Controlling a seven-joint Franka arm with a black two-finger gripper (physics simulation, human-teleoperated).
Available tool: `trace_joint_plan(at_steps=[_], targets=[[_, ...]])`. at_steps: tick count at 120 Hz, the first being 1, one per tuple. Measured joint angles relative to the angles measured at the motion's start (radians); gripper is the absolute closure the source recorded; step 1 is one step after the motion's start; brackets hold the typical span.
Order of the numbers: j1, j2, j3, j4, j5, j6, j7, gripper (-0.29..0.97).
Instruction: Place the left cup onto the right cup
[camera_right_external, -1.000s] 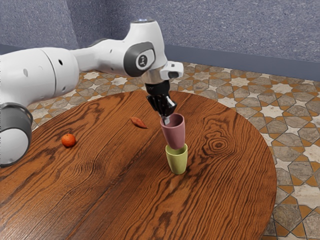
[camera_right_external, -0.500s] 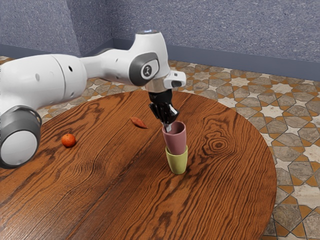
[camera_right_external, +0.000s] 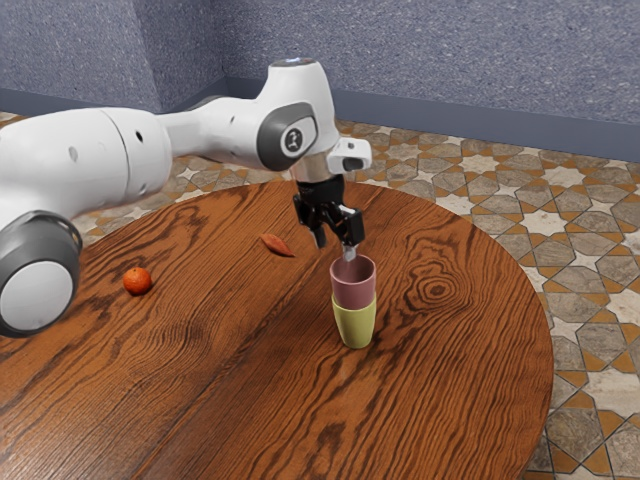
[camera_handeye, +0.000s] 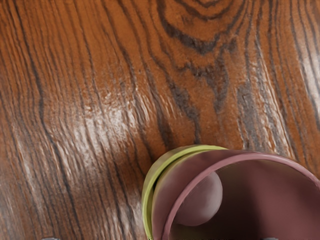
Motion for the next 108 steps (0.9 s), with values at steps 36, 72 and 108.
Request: trace_joint_plan(at_steps=[36, 72, 108], targets=[[0.010, -0.231, 0.002, -0.172, 0.006, -0.014, -0.001, 0.04], [0.049, -0.408, 0.027, -0.232, 0.072, -0.077, 0.002, 0.01], [0.048, -0.435, 0.037, -0.228, 0.096, -0.128, 0.011, 0.00]])
